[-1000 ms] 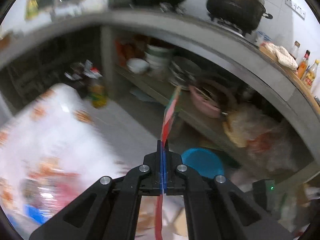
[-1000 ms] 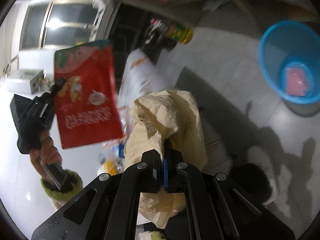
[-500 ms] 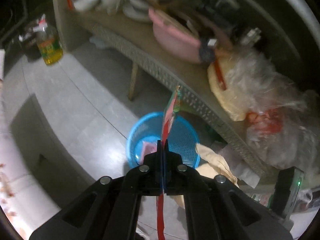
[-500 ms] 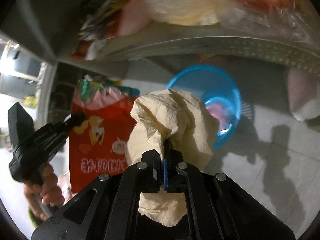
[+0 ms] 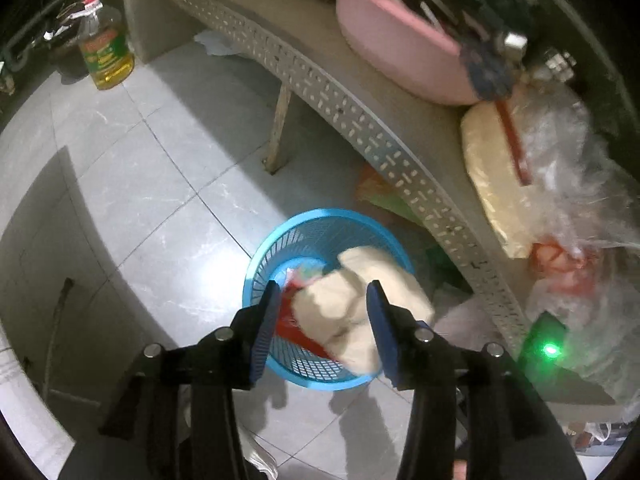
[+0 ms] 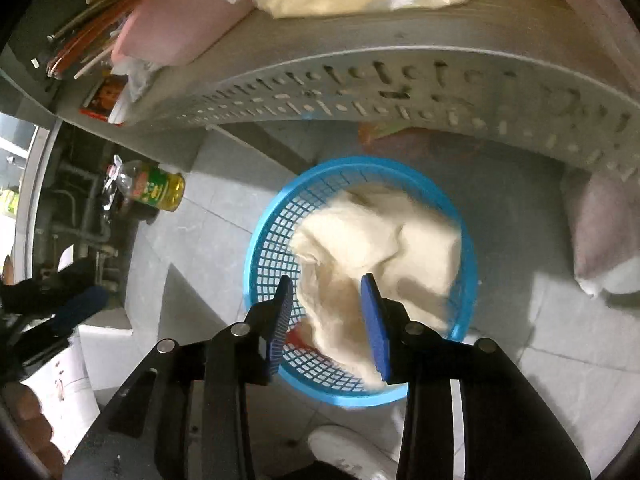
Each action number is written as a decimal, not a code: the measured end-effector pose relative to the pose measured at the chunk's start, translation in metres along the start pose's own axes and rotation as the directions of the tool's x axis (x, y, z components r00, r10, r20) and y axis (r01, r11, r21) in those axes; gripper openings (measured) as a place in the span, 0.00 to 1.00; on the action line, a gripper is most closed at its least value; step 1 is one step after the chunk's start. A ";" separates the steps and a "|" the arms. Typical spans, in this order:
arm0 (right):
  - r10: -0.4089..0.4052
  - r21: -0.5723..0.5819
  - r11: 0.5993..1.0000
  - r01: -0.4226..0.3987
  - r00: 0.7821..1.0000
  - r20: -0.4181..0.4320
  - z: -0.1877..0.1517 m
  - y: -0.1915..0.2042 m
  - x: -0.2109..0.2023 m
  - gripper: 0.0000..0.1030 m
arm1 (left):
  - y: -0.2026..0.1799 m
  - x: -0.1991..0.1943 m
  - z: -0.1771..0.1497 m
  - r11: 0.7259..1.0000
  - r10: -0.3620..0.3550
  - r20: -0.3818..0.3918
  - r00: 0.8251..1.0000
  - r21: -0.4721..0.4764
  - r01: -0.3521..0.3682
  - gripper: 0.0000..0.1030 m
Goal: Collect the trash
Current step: 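Carry the tan cloth and red bag to the blue wastebasket and release both, then move both tools back toward the table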
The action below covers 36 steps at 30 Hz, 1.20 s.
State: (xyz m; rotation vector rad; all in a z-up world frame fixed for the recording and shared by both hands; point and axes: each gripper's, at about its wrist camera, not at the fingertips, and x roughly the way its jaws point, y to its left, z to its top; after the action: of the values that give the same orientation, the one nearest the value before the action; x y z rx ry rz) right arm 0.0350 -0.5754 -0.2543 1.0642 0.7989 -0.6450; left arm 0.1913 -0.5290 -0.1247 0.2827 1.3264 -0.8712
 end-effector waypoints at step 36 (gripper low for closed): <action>0.528 -0.262 0.704 -0.660 0.733 -0.429 -0.115 0.235 -0.107 0.65 | 0.175 -0.308 -0.307 0.883 0.430 0.599 0.676 -0.122 -0.453 0.62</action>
State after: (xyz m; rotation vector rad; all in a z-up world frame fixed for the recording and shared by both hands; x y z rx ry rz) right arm 0.1305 -0.3756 -0.0781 0.9794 0.7538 0.2729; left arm 0.0931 -0.0967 0.0276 0.3003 0.5810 -0.4971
